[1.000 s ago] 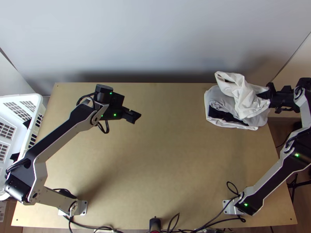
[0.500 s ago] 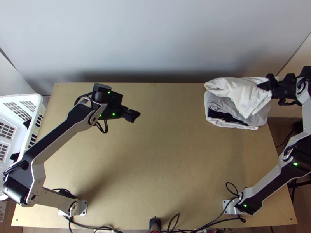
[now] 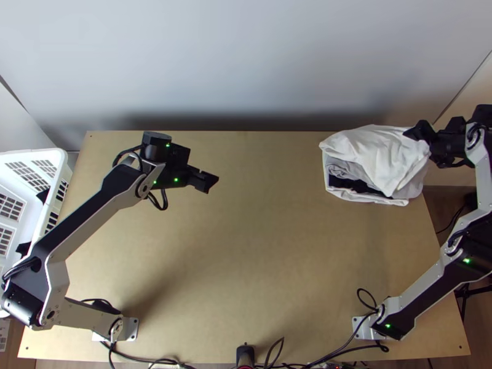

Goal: Fold the t-shirt

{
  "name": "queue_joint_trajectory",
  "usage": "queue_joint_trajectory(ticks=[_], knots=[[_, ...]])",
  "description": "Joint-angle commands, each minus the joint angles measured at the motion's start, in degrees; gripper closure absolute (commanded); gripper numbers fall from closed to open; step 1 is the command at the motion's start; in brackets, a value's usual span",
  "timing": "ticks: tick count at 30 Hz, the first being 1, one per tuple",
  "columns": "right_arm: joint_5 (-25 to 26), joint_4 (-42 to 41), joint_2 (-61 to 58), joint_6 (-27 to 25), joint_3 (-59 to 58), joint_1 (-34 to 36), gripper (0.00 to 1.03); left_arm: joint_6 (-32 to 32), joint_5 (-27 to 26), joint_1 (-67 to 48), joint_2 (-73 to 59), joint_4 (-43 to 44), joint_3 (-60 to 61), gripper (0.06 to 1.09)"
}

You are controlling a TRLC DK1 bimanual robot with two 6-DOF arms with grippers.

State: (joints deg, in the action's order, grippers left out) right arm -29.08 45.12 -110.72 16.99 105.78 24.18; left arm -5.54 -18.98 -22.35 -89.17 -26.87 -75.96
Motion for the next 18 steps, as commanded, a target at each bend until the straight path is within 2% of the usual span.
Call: queue_joint_trajectory(ticks=[1,4,7,11,15,18], knots=[[9.66,-0.12,-0.29,-2.05,0.13,-0.54,0.05,0.27,0.00,0.55,0.40,-0.46,0.03,0.10],[19.59,-2.41,0.41,-3.81,-0.04,-1.25,0.05,0.27,0.00,0.55,0.57,-0.81,0.03,0.10],[26.62,-6.01,2.52,-4.43,-1.01,-1.51,0.05,0.27,0.00,0.82,0.75,-1.08,0.11,0.10],[39.28,-15.94,7.53,-9.17,-6.02,-3.00,0.05,0.27,0.00,1.25,0.92,-1.08,0.29,0.10],[40.15,-18.93,14.56,-10.05,-9.45,-6.43,0.05,0.18,0.00,1.52,1.01,-1.08,0.38,0.10],[37.87,-20.69,20.36,-12.25,-14.72,-12.32,0.05,0.18,0.00,1.52,1.01,-1.08,0.47,0.10]])
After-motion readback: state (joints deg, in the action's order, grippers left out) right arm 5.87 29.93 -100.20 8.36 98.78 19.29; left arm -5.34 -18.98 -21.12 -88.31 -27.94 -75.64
